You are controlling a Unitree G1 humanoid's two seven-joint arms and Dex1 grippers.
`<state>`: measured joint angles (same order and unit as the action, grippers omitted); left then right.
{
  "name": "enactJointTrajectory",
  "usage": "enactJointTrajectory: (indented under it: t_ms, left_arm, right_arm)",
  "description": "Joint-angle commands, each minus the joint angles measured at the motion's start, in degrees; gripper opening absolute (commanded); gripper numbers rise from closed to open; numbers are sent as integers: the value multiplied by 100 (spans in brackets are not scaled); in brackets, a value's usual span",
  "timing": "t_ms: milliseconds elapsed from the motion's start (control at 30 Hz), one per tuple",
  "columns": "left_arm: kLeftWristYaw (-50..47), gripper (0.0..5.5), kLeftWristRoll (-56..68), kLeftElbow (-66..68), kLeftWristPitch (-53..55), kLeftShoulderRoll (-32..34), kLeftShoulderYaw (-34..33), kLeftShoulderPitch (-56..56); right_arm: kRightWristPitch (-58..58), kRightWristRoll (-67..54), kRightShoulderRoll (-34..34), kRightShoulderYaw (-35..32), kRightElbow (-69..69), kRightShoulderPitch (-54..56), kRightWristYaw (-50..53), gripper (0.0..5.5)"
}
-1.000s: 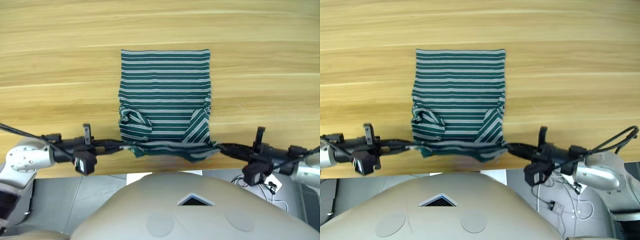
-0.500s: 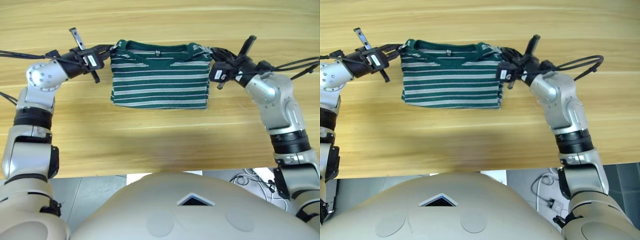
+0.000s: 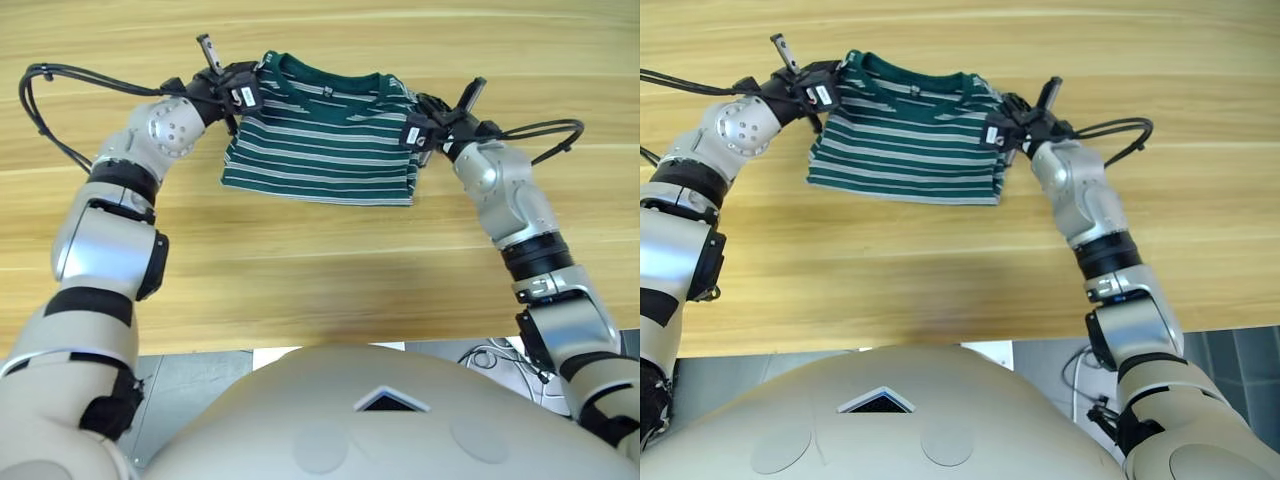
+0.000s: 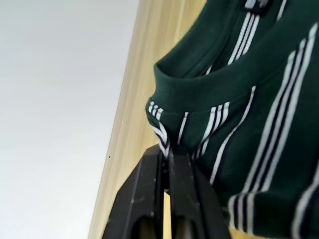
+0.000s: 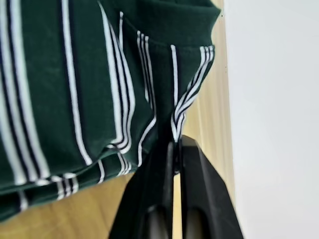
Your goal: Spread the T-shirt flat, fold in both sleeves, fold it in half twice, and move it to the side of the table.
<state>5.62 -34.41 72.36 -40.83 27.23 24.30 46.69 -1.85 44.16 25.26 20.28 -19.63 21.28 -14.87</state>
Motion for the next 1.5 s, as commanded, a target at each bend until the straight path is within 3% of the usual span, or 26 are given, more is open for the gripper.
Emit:
enactJointTrajectory:
  t_ms: [33, 267, 433, 633, 700, 767, 867, 967, 1100, 1267, 1333, 1500]
  left_arm:
    - [-255, 4, -165, 239, 287, -113, 119, 156]
    - [-253, 4, -220, 468, 804, -371, 185, 74]
    - [194, 0, 114, 559, 1185, -545, -77, 76]
    - [172, 110, 426, 528, 1413, -645, -453, 321]
    - [156, 115, 969, 519, 1569, -681, -1036, 546]
    - [422, 115, 1788, 500, 1714, -700, -1849, 809]
    - [944, 115, 2788, 459, 1824, -677, -2819, 1120]
    - [1138, 115, 3158, 420, 1792, -587, -3222, 1278]
    - [1140, 115, 3098, 338, 1457, -398, -3263, 1125]
    - [1200, 115, 2939, 116, 528, -248, -3087, 403]
    - [1247, 115, 2988, 7, 214, -213, -3110, 139]
    - [1276, 115, 3183, -210, -249, -21, -3293, -370]
  right_arm:
    - [139, 2, -73, 88, -71, 115, 82, 0]
    - [193, -61, -288, 245, -219, 146, 208, 0]
    - [255, -285, -522, -48, 22, 198, 711, 110]
    - [479, -536, -768, -419, 444, 200, 1227, 214]
    - [435, -570, -775, -396, 677, 154, 1256, 247]
    - [59, -882, -696, -131, 1248, -141, 661, 278]
    - [-332, -902, -135, 347, 1984, -662, -275, 329]
    - [-572, -616, 578, 453, 2253, -980, -828, 382]
    - [-862, -322, 1506, 464, 2324, -1400, -1291, 455]
    - [-942, 374, 1855, 907, 2085, -1799, -1508, 534]
    - [-1344, -1, 2129, 1096, 2652, -2290, -1887, 538]
    - [-2391, -2305, 2899, 1073, 4883, -3157, -2274, 538]
